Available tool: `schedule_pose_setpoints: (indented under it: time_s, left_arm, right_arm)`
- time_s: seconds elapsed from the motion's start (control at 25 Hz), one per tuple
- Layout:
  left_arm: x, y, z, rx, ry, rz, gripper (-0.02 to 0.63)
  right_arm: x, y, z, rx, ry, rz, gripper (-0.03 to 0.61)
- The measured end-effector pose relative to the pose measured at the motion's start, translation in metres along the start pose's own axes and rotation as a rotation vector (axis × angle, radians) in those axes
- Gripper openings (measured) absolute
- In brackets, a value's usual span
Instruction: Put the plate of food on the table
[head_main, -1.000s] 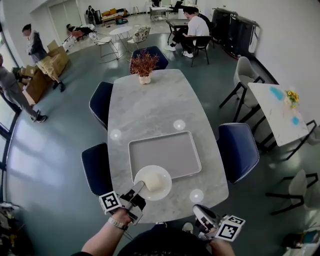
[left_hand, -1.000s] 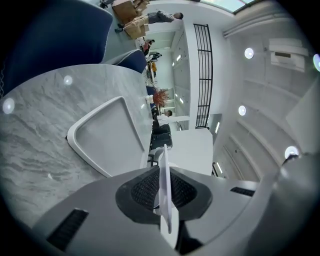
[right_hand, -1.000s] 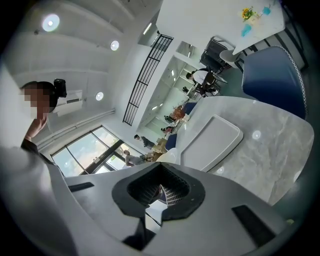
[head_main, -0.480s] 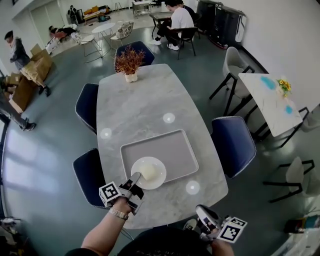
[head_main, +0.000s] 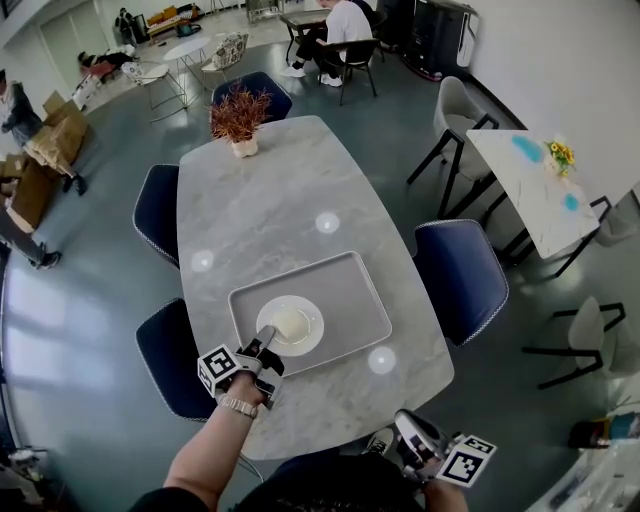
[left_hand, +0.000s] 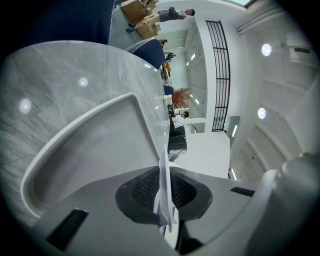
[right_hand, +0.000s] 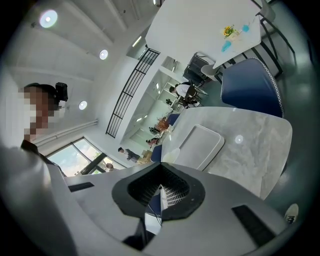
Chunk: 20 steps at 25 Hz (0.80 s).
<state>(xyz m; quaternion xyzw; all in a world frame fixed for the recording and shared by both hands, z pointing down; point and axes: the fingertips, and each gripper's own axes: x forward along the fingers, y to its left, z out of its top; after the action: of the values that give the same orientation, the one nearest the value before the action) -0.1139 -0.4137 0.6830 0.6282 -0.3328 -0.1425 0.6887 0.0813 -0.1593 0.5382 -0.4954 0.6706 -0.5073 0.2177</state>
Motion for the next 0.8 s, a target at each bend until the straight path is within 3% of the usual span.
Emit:
schedule_pose_setpoints:
  time_s: [0.32, 0.8]
  left_arm:
    - [0.023, 0.025, 0.006, -0.026, -0.008, 0.100, 0.029]
    - [0.044, 0.044, 0.013, -0.017, -0.005, 0.172, 0.029]
  right_arm:
    - [-0.008, -0.005, 0.001, 0.011, -0.018, -0.021, 0.011]
    - [-0.008, -0.008, -0.001, 0.034, -0.021, -0.019, 0.011]
